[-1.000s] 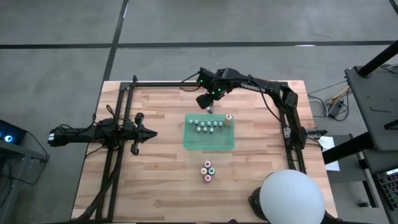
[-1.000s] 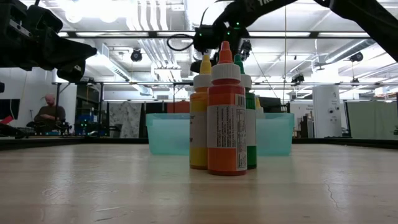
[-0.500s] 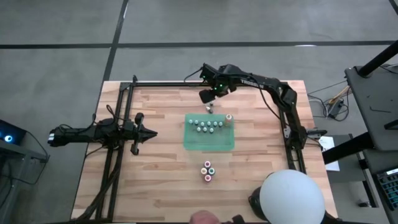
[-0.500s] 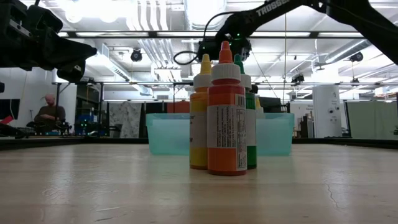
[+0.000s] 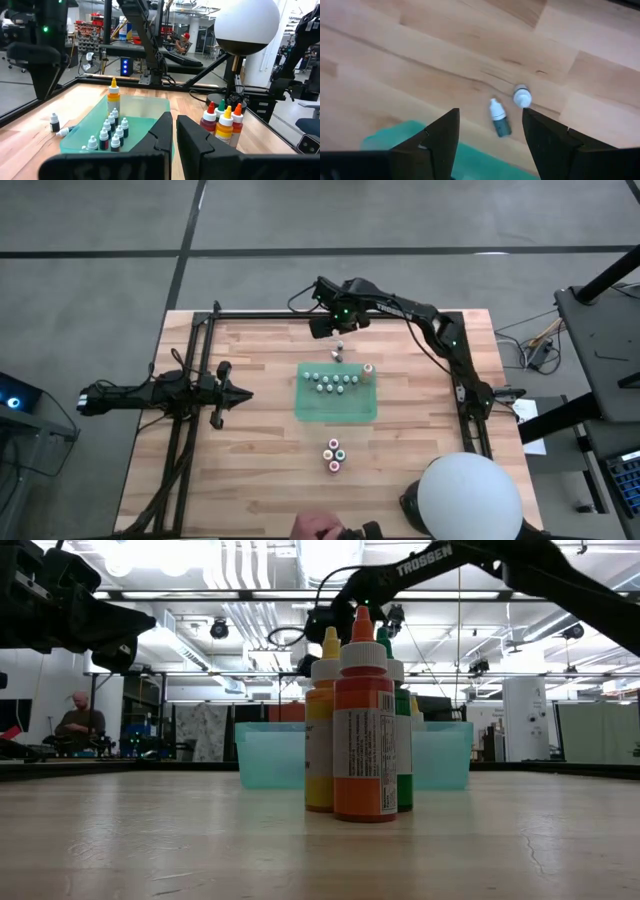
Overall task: Pick & Place food coloring
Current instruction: Put the small violet food coloring bottle into the green container
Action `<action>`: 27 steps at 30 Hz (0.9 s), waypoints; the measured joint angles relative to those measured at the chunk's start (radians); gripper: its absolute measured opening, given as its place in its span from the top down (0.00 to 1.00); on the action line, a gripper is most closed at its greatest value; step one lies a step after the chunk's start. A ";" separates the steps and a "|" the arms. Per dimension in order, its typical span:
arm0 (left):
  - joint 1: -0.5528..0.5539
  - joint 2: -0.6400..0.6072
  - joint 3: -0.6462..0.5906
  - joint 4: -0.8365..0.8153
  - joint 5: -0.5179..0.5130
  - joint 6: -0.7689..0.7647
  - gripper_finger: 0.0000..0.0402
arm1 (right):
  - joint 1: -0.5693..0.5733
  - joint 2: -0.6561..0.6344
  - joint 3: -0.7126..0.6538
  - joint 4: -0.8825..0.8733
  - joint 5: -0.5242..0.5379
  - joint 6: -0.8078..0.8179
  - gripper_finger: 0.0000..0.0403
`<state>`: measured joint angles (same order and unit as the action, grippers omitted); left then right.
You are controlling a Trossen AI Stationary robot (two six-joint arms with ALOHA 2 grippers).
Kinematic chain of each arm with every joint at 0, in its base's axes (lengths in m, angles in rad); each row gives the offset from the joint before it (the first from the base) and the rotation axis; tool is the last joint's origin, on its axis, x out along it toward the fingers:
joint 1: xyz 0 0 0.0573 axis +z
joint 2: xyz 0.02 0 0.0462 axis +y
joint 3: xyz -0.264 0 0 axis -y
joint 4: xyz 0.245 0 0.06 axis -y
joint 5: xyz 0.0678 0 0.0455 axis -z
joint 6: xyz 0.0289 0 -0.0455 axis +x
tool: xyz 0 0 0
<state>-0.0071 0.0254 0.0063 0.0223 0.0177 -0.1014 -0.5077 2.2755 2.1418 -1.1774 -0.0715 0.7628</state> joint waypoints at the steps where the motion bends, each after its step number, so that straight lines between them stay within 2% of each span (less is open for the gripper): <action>1: 0.000 0.000 0.000 0.000 0.000 0.000 1.00 | -0.002 0.011 0.010 -0.014 0.000 0.000 0.48; 5: 0.000 0.000 0.000 0.000 0.000 0.000 1.00 | -0.012 0.037 0.028 -0.052 0.000 -0.002 0.48; 19: 0.000 0.000 0.000 0.000 0.000 0.000 1.00 | -0.018 0.039 -0.081 -0.039 0.004 -0.007 0.49; 27: 0.000 0.000 0.000 0.000 0.000 0.000 1.00 | -0.021 0.039 -0.091 0.000 0.005 -0.007 0.49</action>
<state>-0.0074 0.0250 0.0059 0.0223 0.0177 -0.1013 -0.5284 2.3142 2.0506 -1.1770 -0.0669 0.7555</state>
